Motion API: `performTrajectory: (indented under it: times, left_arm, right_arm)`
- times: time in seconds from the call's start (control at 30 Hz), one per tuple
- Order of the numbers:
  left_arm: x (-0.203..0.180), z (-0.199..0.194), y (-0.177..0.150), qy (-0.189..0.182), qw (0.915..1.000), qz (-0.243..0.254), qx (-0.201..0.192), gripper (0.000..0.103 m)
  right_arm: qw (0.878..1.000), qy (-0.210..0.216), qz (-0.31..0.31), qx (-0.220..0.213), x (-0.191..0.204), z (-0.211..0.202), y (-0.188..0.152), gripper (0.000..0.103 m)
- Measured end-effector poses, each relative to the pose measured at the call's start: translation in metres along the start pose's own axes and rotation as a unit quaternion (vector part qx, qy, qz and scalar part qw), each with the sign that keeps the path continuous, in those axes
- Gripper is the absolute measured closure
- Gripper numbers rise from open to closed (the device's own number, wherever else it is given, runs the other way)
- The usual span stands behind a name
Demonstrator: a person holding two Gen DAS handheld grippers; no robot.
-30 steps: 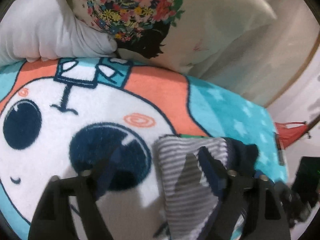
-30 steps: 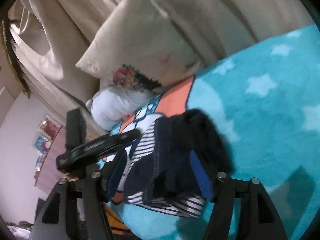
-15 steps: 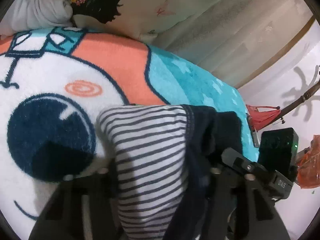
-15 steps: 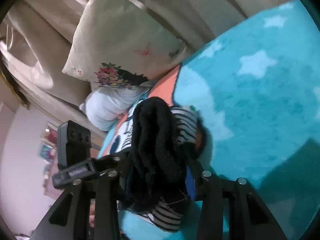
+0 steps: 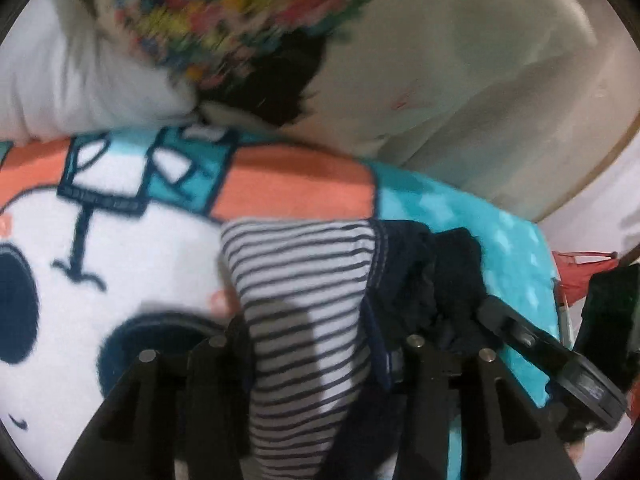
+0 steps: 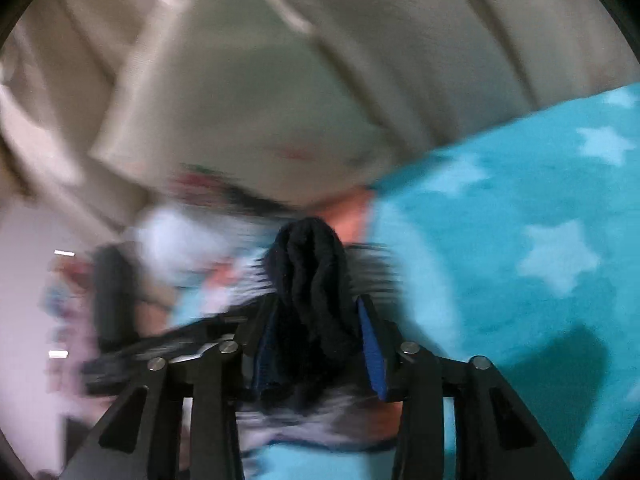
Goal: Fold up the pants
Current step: 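Press the folded pants down with the left gripper while the right gripper tucks the edge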
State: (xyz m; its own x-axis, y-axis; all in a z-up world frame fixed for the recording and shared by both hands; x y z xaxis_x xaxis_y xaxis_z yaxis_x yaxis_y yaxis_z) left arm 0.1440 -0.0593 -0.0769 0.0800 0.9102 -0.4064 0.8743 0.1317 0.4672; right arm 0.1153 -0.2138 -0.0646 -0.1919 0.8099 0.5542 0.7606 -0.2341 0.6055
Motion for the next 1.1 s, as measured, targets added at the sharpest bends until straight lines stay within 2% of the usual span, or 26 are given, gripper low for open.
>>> performTrajectory:
  times: [0.03, 0.07, 0.1, 0.2, 0.33, 0.4, 0.47, 0.5, 0.53, 0.6, 0.63, 0.7, 0.73, 0.83, 0.93, 1.1]
  left_arm:
    - [0.004, -0.003, -0.004, -0.009, 0.9999, -0.010, 0.001, 0.054]
    - [0.007, -0.008, -0.009, -0.014, 0.9997, -0.017, 0.001, 0.053]
    - [0.009, -0.014, -0.012, -0.014, 0.9997, -0.018, -0.004, 0.053]
    - [0.011, -0.039, -0.018, 0.003, 0.9990, -0.013, -0.042, 0.053]
    - [0.004, -0.056, -0.030, -0.014, 0.9973, -0.010, -0.071, 0.048]
    - [0.001, -0.047, -0.037, -0.017, 0.9975, -0.004, -0.068, 0.044]
    - [0.005, -0.029, -0.047, -0.008, 0.9989, -0.006, -0.045, 0.042]
    - [0.008, -0.020, -0.051, -0.006, 0.9993, -0.013, -0.034, 0.042]
    - [0.011, -0.015, -0.054, -0.010, 0.9993, -0.023, -0.028, 0.042]
    - [0.012, -0.024, -0.055, -0.006, 0.9988, -0.015, -0.047, 0.038]
    - [0.013, -0.032, -0.056, -0.002, 0.9984, -0.010, -0.056, 0.037]
    - [0.016, -0.050, -0.061, 0.011, 0.9968, 0.000, -0.079, 0.034]
    - [0.018, -0.058, -0.062, 0.017, 0.9959, 0.003, -0.089, 0.027]
    - [0.018, -0.082, -0.069, 0.034, 0.9906, 0.016, -0.132, 0.019]
    - [0.014, -0.090, -0.070, 0.052, 0.9860, 0.037, -0.154, 0.019]
    - [0.015, -0.100, -0.078, 0.075, 0.9816, 0.049, -0.169, 0.019]
  right_arm:
    - [1.000, -0.026, 0.005, 0.016, -0.013, 0.007, -0.005, 0.051]
    - [0.999, -0.022, 0.014, 0.020, -0.018, 0.008, -0.008, 0.051]
    - [0.999, -0.008, 0.031, 0.014, -0.022, 0.003, -0.011, 0.050]
    - [0.999, -0.004, 0.036, -0.023, -0.020, -0.019, -0.005, 0.050]
    - [0.996, 0.049, 0.031, -0.062, 0.008, -0.041, 0.007, 0.050]
    - [0.994, 0.087, 0.036, -0.064, 0.025, -0.040, 0.010, 0.050]
    - [0.992, 0.113, 0.038, -0.047, 0.036, -0.029, 0.012, 0.050]
    - [0.992, 0.114, 0.042, -0.029, 0.038, -0.015, 0.010, 0.043]
    - [0.993, 0.109, 0.045, -0.010, 0.037, -0.002, 0.007, 0.035]
    - [0.995, 0.078, 0.048, 0.032, 0.023, 0.025, -0.003, 0.035]
    - [0.996, 0.074, 0.050, 0.029, 0.019, 0.029, -0.003, 0.035]
    - [0.995, 0.080, 0.056, 0.010, 0.020, 0.020, 0.000, 0.035]
    - [0.995, 0.079, 0.056, -0.001, 0.022, 0.013, 0.000, 0.034]
    - [0.997, 0.052, 0.035, -0.037, 0.026, -0.013, -0.005, 0.034]
    - [0.997, 0.028, 0.024, -0.063, 0.023, -0.035, -0.019, 0.032]
    - [0.995, 0.002, 0.059, -0.076, 0.002, -0.050, -0.047, 0.032]
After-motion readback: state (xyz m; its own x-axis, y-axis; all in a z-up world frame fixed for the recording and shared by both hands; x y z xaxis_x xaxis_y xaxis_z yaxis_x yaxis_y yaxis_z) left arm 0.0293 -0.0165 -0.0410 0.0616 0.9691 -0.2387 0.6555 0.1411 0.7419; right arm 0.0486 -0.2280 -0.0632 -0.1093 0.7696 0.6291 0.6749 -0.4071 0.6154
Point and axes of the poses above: each gripper's, at about its wrist camera, not at the fingertips, and z roughly the way its jaws point, x to its left, y to its top, the point moved 10 cm from there along z, roughly the way its jaws point, and after that the axes turned 4 degrees about -z, right-handed, at the moved point
